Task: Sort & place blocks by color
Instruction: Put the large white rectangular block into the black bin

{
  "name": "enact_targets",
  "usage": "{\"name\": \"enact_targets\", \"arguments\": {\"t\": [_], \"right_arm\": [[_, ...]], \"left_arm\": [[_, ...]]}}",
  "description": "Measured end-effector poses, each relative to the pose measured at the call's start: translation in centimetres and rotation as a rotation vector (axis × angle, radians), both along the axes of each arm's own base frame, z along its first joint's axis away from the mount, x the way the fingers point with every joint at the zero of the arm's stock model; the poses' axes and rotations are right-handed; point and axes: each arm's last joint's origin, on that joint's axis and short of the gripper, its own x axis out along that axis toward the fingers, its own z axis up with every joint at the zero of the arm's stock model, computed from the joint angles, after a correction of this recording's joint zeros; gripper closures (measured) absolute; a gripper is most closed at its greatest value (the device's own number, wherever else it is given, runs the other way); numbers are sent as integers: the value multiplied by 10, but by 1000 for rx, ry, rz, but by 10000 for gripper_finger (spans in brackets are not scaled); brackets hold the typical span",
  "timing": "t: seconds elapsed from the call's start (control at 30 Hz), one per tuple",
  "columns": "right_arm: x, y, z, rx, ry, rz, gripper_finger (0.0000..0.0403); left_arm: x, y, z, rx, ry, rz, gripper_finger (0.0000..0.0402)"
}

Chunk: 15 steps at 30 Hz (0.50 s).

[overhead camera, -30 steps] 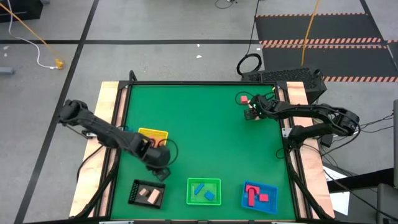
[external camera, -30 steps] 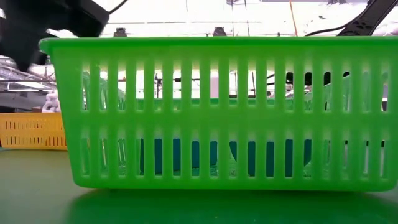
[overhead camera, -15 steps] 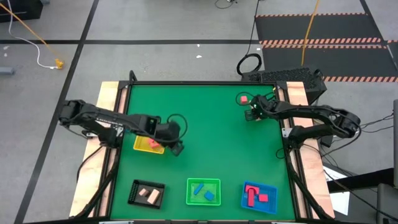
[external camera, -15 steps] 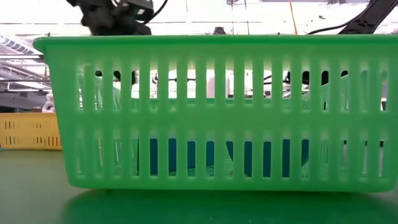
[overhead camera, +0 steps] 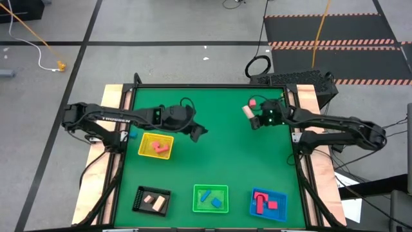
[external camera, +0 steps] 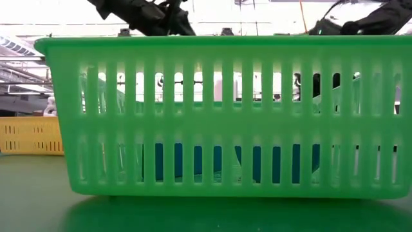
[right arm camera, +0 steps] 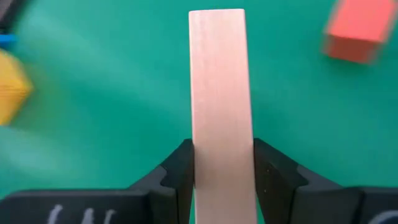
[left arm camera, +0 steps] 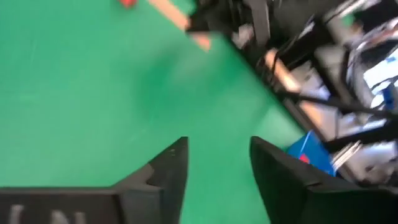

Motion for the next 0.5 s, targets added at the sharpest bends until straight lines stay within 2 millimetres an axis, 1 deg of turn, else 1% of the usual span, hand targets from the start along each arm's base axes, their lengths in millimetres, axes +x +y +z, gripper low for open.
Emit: {"name": "enact_targets", "arguments": {"t": [0.13,0.23,0.33,0.5], "right_arm": [[13,17,11,-58,-110,67,290],[22,28,17,-115,-152,75,290],[31,36,25,-177,-162,96,290],[53,45,47,-295,-163,189,290]], "left_arm": [[3,9,7,-30,-83,48,180],[2,16,8,-93,-96,99,154],[1,23,7,-158,-101,142,142],[0,29,7,-236,-105,154,144]]}}
